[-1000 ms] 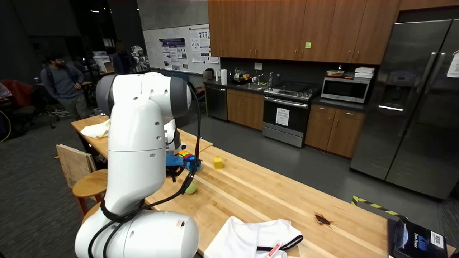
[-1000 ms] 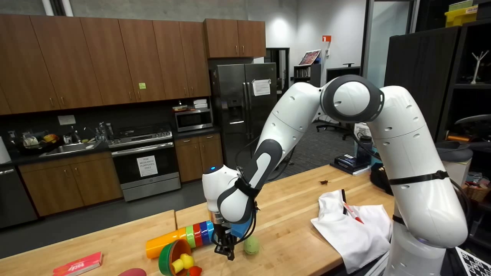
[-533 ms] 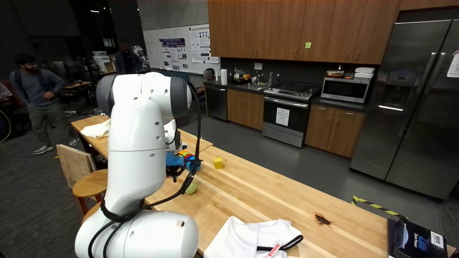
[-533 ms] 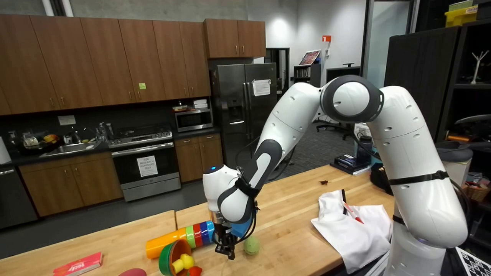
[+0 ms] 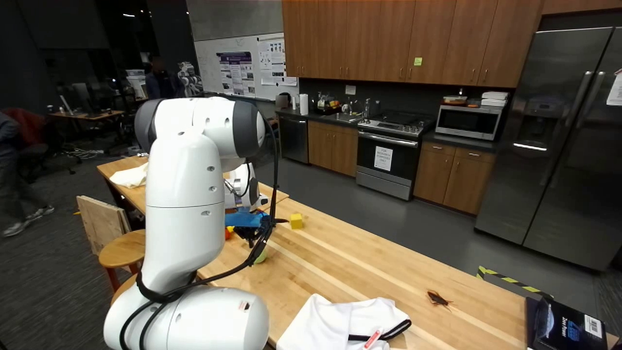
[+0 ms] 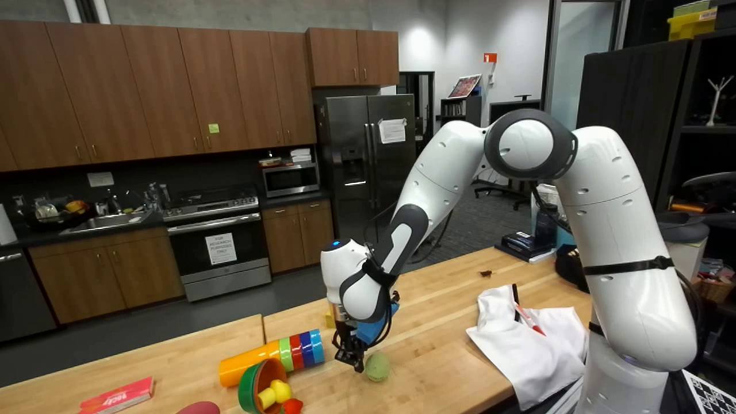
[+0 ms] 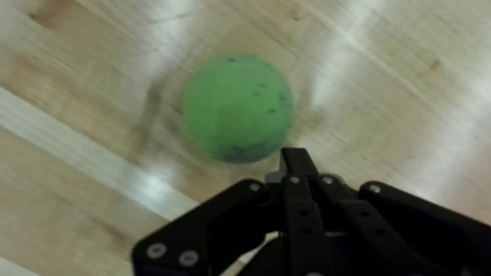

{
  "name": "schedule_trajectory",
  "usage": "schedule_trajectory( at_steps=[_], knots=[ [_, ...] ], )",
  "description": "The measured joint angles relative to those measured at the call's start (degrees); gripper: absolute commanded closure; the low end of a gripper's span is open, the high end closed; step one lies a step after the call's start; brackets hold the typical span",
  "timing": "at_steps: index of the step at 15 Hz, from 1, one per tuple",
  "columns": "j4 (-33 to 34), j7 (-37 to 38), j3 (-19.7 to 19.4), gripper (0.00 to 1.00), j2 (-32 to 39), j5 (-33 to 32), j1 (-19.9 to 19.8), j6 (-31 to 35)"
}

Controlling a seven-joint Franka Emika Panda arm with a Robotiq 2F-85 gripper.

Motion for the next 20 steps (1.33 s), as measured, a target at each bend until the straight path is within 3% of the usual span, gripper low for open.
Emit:
schedule_trajectory(
  at_steps=[4, 8, 13, 16, 20],
  knots=[
    [-8.6, 1.1, -3.0, 1.00, -6.8, 1.9, -5.9, 3.5],
    [-14.3, 2.0, -4.5, 1.00, -13.2, 2.0, -9.1, 4.6],
    [-15.5, 1.5, -2.9, 1.00, -15.9, 2.3, -9.1, 4.7],
    [-16.5, -5.1, -0.6, 1.00, -16.7, 10.0, -9.1, 0.1],
    [-20.2, -7.4, -0.8, 1.00, -19.5, 13.6, -10.2, -4.0]
  ],
)
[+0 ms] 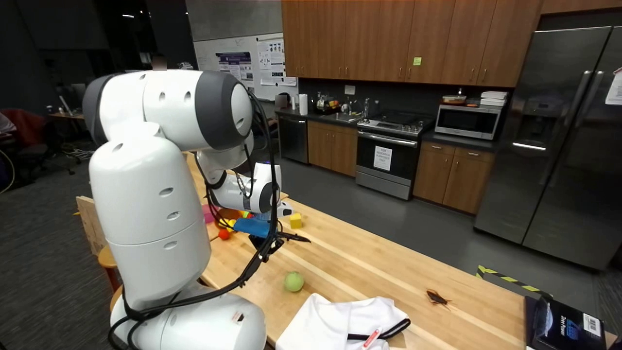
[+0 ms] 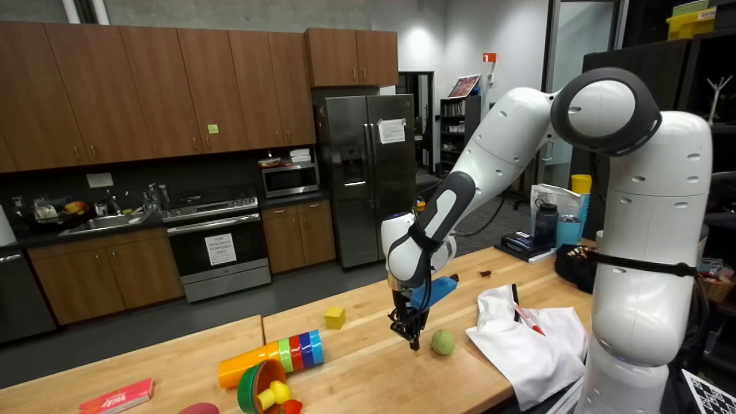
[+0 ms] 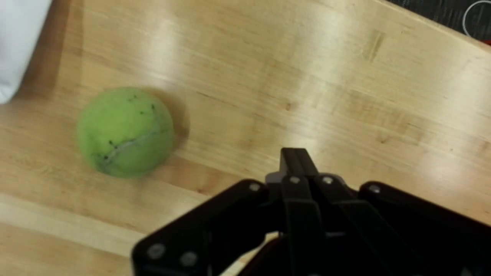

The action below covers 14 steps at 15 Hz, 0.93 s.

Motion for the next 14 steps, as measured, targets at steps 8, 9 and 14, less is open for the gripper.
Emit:
schedule_trajectory(
  at_steps=[8, 9, 14],
  knots=[
    [-8.7, -1.8, -4.0, 1.00, -5.6, 0.6, -4.7, 0.0],
    [-9.3, -2.0, -4.4, 1.00, -5.6, 0.7, -5.1, 0.0],
    [-11.2, -3.3, -6.2, 1.00, -5.6, 0.9, -6.7, 0.7]
  ],
)
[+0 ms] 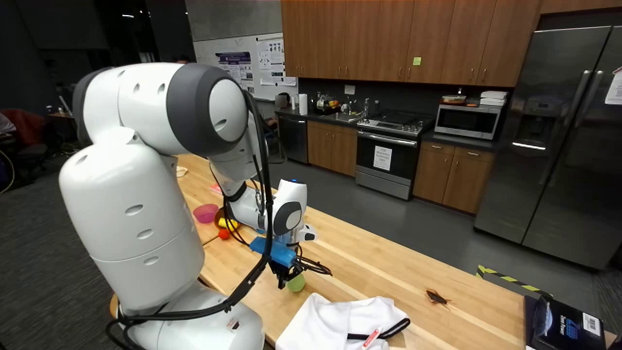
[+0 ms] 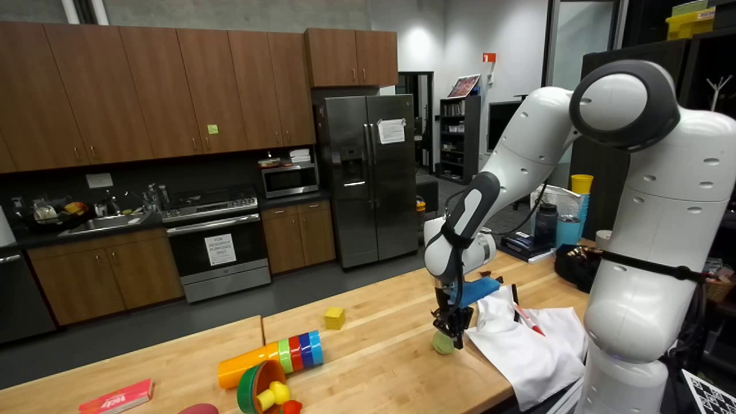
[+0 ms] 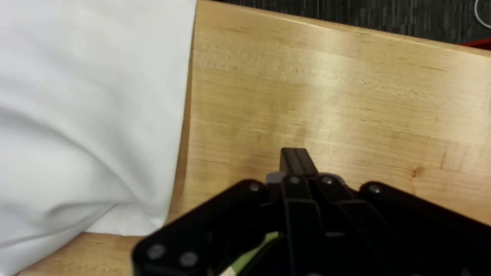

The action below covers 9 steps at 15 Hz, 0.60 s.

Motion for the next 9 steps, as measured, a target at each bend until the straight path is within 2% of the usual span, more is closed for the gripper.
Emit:
schedule_trajectory(
  at_steps=[6, 7, 9],
  knots=[
    [-1.1, -1.7, -0.8, 1.00, 0.1, -0.3, -1.0, 4.7],
    [-1.1, -2.0, -0.8, 0.74, 0.1, -0.3, -1.0, 5.0],
    [-1.1, -2.0, -0.7, 0.70, 0.1, -0.7, -0.9, 5.0]
  ],
)
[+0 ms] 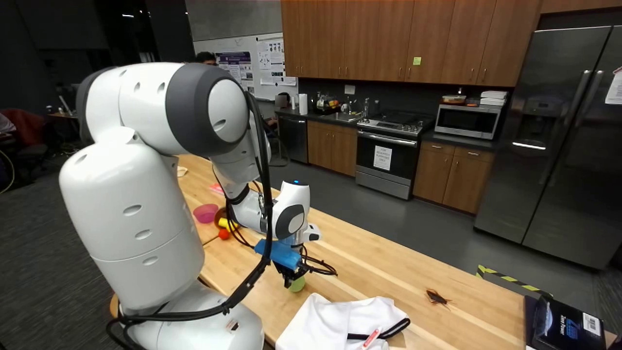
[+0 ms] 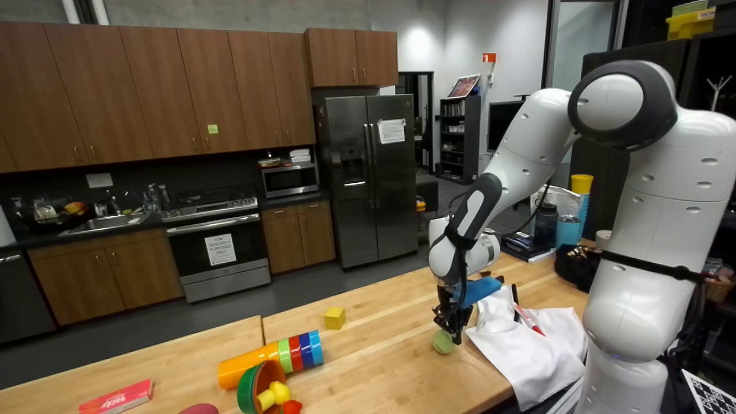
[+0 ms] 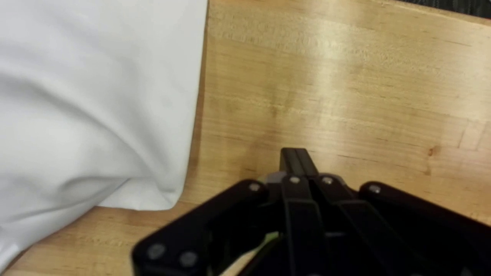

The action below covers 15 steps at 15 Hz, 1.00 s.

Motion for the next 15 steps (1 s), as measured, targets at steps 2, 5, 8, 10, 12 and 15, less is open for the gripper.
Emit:
schedule_trajectory(
  at_steps=[2, 5, 8, 10, 12, 15],
  knots=[
    [0.0, 0.3, 0.1, 0.58, 0.0, -1.5, 0.0, -0.1],
    [0.1, 0.5, 0.6, 0.38, -0.1, -2.8, 0.1, -1.5],
    [0.1, 0.6, 0.9, 0.19, -1.1, -4.0, 0.1, -4.1],
    [0.1, 0.9, 1.1, 0.05, -1.7, -4.8, 0.2, -4.8],
    [0.1, 1.5, 1.3, 0.00, -1.9, -6.9, 0.2, -4.5],
    [0.0, 1.6, 1.4, 0.00, -1.8, -7.6, 0.2, -1.5]
  ],
)
